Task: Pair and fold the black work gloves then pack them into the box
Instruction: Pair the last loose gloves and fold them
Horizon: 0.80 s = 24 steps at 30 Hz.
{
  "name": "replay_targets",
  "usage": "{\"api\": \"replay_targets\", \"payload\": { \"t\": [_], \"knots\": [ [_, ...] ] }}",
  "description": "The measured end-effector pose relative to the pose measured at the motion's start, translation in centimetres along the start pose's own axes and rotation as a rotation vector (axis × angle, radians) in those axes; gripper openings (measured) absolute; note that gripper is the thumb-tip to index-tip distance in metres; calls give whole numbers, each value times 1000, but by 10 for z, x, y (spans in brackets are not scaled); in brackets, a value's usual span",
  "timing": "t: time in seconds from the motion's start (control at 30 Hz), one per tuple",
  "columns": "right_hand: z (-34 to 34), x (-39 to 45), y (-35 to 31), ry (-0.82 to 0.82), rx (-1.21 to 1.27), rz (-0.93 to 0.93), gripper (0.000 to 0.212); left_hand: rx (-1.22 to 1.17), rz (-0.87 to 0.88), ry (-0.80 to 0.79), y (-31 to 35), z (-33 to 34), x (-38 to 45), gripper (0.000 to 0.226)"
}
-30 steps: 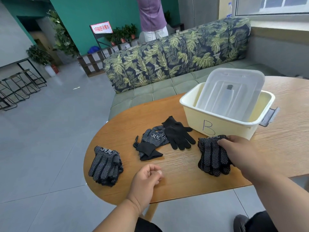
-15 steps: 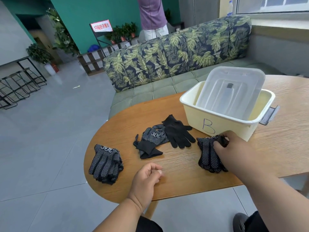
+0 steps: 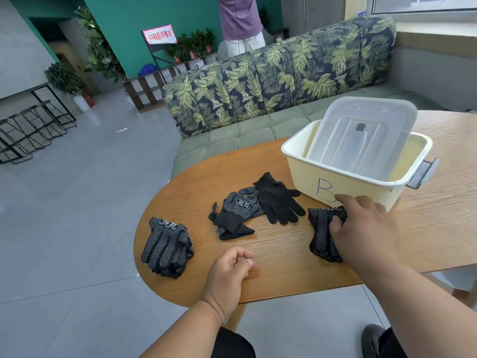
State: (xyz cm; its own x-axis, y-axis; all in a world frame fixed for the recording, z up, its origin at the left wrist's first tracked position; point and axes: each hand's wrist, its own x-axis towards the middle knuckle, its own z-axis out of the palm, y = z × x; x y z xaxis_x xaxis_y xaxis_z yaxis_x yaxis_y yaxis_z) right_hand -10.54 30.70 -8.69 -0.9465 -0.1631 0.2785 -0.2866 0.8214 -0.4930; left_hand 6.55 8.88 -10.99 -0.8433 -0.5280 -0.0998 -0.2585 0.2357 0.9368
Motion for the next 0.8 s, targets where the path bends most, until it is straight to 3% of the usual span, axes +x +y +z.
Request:
{"api": "replay_targets", "payload": {
  "t": [0.13,0.23,0.37,0.57,0.67,0.8],
  "knots": [
    [7,-9,-11,231,40,-231,41,6,-12,4,1,1,-1,24],
    [12,-18,-22,243,107,-415,35,22,-11,9,2,1,2,17],
    [17,-28,-33,-19,226,-551,23,166,-43,-8,4,3,13,15],
    [24,-35,-40,-292,249,-555,23,674,181,36,23,11,41,37],
    [24,-33,-41,-337,239,-515,25,836,25,55,27,10,57,60],
    [22,-29,-39,-367,234,-475,26,823,-126,35,22,6,68,72]
  ]
}}
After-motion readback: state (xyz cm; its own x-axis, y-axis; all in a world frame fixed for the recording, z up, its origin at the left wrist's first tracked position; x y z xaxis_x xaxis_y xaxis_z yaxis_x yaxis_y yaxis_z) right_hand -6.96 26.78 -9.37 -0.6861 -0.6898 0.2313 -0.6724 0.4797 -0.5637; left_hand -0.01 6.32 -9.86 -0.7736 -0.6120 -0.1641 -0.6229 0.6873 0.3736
